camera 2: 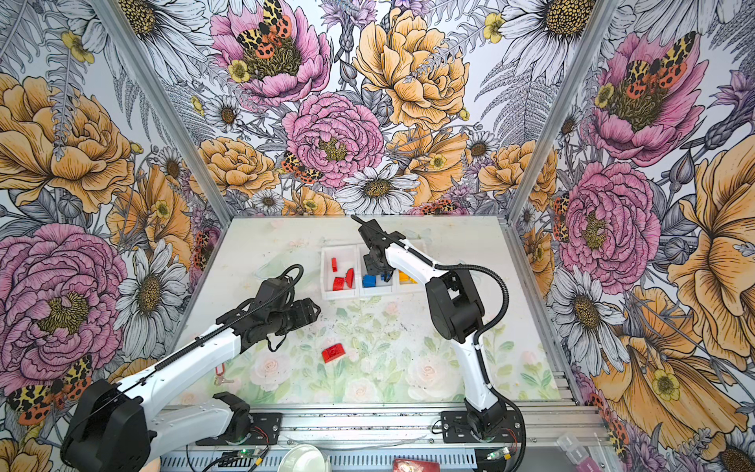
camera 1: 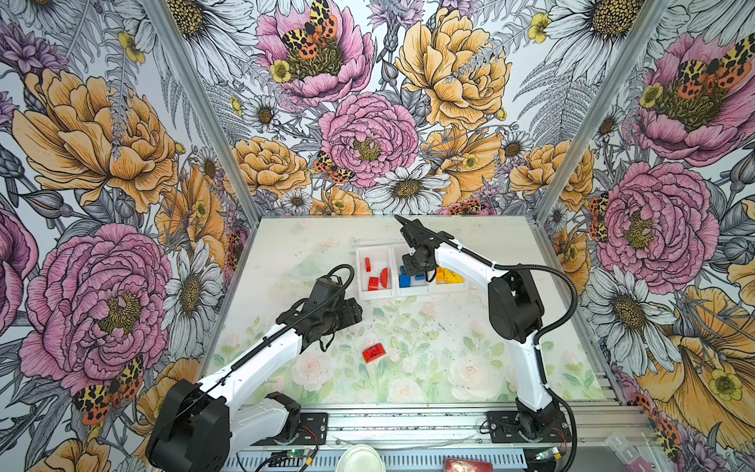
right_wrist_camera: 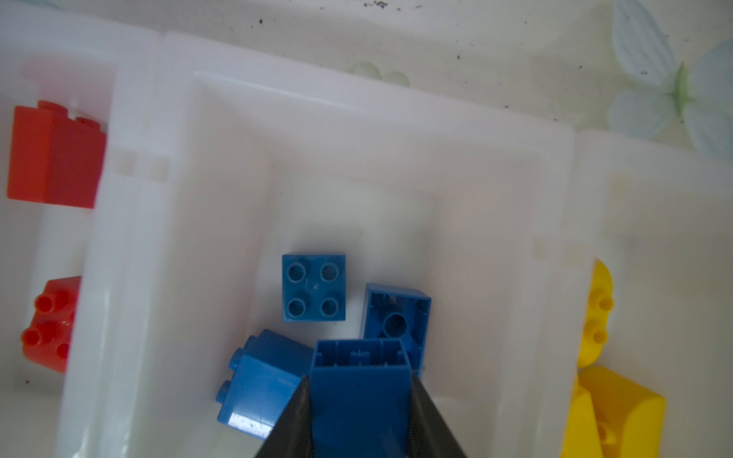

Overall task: Sort the legos into containers by color
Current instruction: Place the lego in the container.

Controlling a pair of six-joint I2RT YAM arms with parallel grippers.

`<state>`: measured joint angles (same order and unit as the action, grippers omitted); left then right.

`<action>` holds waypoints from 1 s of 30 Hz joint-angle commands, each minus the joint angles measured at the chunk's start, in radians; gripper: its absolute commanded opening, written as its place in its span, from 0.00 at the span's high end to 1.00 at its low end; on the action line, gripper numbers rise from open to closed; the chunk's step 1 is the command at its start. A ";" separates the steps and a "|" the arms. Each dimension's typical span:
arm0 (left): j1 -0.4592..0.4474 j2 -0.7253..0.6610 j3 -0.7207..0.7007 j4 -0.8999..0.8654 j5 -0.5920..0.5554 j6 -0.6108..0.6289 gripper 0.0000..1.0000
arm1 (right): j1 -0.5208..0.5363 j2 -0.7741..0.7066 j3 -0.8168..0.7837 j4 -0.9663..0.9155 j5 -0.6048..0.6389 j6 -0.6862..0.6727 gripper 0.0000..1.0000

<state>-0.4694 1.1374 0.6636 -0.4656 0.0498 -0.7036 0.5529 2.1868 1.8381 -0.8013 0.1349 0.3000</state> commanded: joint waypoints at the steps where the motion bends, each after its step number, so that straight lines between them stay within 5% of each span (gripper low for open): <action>1: -0.010 0.008 0.024 0.022 -0.018 0.023 0.21 | -0.001 0.016 0.041 0.009 0.003 0.017 0.59; 6: -0.017 0.010 0.026 0.022 -0.019 0.023 0.21 | -0.001 0.011 0.041 0.008 -0.004 0.015 0.50; 19: -0.059 0.020 0.034 0.012 -0.021 0.041 0.21 | 0.000 -0.046 0.013 0.008 -0.019 0.013 0.47; 30: -0.193 0.026 0.065 -0.110 -0.048 0.105 0.23 | 0.010 -0.165 -0.105 0.010 -0.052 0.010 0.41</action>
<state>-0.6273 1.1542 0.6979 -0.5217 0.0303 -0.6415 0.5533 2.0941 1.7664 -0.7998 0.0994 0.3069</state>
